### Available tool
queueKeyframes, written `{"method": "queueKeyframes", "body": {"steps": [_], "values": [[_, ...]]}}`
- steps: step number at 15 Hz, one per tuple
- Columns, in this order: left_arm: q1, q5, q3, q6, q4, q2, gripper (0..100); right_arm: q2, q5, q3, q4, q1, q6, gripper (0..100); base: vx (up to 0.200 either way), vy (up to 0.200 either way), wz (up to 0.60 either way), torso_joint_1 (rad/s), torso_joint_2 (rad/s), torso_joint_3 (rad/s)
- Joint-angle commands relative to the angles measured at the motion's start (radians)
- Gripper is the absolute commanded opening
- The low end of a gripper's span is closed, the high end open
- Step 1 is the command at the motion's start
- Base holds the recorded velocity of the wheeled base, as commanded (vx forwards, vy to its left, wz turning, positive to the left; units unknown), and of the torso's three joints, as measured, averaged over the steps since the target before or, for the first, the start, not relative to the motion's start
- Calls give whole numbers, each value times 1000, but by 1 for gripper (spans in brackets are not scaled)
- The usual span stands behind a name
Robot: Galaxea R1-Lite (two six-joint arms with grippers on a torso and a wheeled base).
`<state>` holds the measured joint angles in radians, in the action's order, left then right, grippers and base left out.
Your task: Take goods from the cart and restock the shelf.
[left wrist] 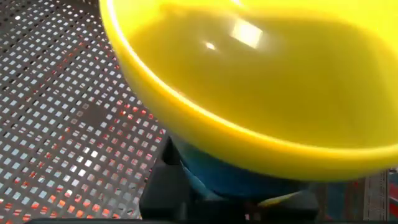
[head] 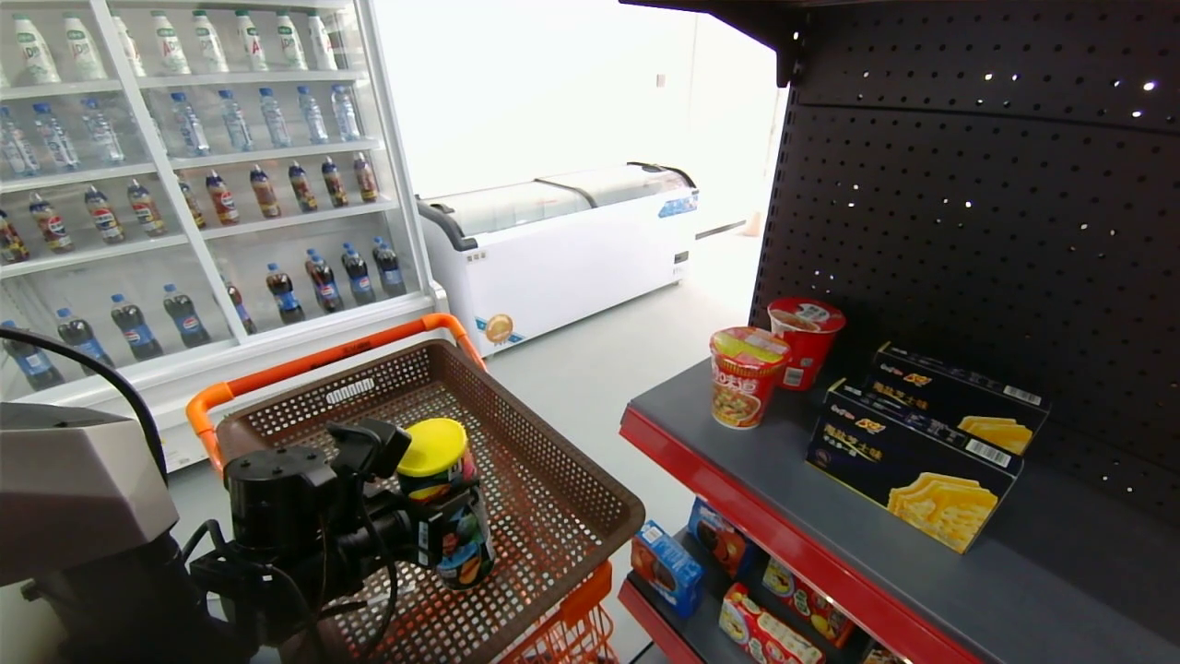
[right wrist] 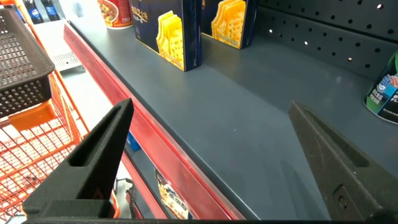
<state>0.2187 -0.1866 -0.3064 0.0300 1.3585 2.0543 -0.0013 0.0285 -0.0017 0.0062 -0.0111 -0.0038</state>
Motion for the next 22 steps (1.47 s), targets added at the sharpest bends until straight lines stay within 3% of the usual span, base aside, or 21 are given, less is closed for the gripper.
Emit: {"method": "queueKeyframes", "body": {"steps": [1,4,5,7,11,12,14,18,22], "values": [[-1,1,3,7,1,-71,0,1,1,0,0,0,-1,100,0,0,0,0,0,0],[1,7,15,42,-22,-171,0,1,1,0,0,0,-1,100,0,0,0,0,0,0],[-2,38,7,41,-87,-207,0,1,1,0,0,0,-1,100,0,0,0,0,0,0],[-1,45,7,47,-167,-302,0,1,1,0,0,0,-1,100,0,0,0,0,0,0],[-4,62,13,50,-421,-543,0,1,1,0,0,0,-1,100,0,0,0,0,0,0],[-4,64,7,74,-559,-660,0,1,1,0,0,0,-1,100,0,0,0,0,0,0],[-7,64,-5,100,-733,-799,0,1,1,0,0,0,-1,100,0,0,0,0,0,0],[-12,59,-8,103,-904,-1037,0,1,1,0,0,0,-1,100,0,0,0,0,0,0],[-55,32,-13,105,-1079,-1221,0,1,1,0,0,0,-1,100,0,0,0,0,0,0]]}}
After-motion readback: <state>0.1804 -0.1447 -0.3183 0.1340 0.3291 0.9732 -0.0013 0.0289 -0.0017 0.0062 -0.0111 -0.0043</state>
